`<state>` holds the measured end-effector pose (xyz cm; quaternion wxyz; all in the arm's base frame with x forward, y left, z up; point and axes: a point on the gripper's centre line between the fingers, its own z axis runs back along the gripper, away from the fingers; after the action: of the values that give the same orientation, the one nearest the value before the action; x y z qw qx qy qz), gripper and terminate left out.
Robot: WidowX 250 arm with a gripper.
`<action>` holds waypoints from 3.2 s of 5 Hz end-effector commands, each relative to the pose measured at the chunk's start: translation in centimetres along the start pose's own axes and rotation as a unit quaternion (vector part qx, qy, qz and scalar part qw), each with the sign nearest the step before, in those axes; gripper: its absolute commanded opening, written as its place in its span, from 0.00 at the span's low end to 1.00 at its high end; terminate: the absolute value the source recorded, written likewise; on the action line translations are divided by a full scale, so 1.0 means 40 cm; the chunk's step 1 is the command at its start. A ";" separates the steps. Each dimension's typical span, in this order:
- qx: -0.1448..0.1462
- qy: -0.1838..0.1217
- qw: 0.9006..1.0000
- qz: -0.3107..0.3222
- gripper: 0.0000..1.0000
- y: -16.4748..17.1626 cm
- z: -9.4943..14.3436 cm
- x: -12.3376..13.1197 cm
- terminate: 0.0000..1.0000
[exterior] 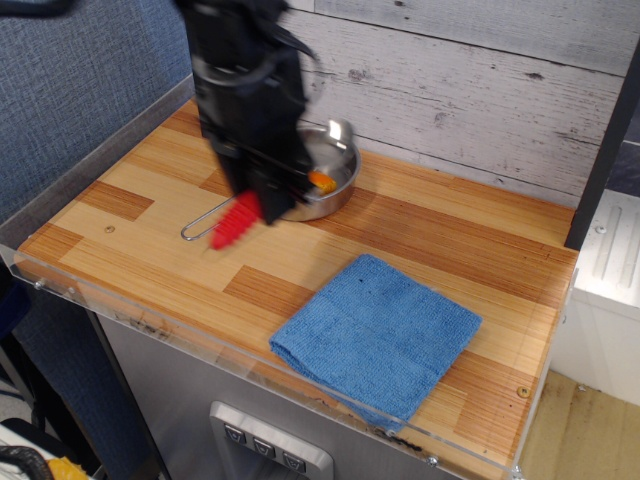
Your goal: Move the red spoon to the top side of the cloth.
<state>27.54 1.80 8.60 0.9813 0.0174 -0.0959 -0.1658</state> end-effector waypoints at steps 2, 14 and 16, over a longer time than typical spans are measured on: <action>-0.026 -0.009 1.000 -0.001 0.00 -0.108 -0.043 0.139 0.00; 0.013 -0.017 0.999 0.048 1.00 -0.016 0.138 0.098 0.00; 0.013 -0.017 0.999 0.048 1.00 -0.016 0.138 0.098 0.00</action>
<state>30.69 0.00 13.41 0.9880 0.0196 -0.0973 -0.1181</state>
